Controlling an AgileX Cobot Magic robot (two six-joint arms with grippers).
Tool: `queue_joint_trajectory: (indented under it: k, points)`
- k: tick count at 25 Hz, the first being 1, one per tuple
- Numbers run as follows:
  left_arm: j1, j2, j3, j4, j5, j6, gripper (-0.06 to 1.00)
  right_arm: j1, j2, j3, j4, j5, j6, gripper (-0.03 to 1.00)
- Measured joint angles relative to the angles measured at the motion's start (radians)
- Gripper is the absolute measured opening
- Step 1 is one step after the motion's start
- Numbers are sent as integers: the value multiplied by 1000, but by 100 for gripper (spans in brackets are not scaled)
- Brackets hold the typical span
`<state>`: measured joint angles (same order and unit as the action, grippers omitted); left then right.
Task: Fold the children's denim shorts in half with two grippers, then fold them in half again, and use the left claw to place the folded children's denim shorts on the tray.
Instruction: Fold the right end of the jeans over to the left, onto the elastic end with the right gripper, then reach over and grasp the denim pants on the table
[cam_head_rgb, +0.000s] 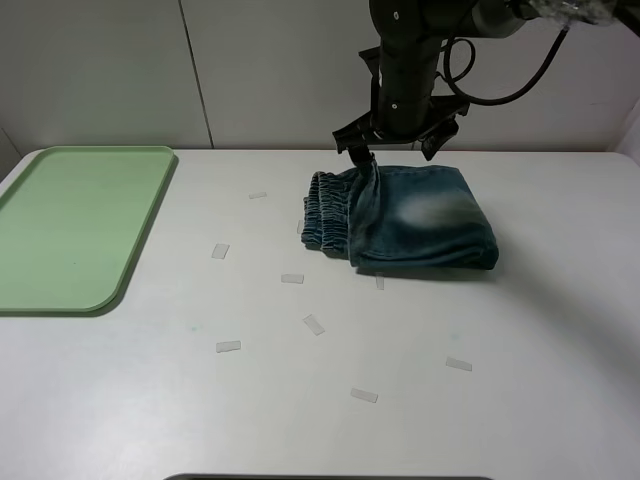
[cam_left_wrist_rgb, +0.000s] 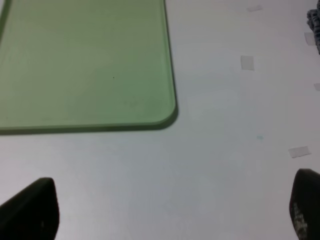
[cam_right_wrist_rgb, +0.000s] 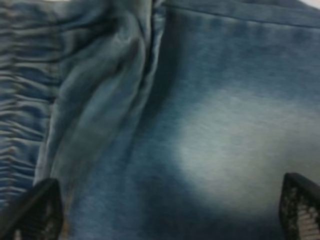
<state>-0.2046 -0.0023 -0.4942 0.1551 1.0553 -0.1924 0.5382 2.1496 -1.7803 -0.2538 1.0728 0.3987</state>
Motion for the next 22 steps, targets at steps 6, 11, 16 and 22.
queue_joint_trajectory:
  k: [6,11,16,22]
  points:
    - [0,0,0,0,0,0,91,0,0,0,11,-8,5,69]
    - [0,0,0,0,0,0,91,0,0,0,10,-6,-19,69]
    - [0,0,0,0,0,0,91,0,-9,0,10,94,-92,69]
    - [0,0,0,0,0,0,91,0,-85,0,26,138,-164,69]
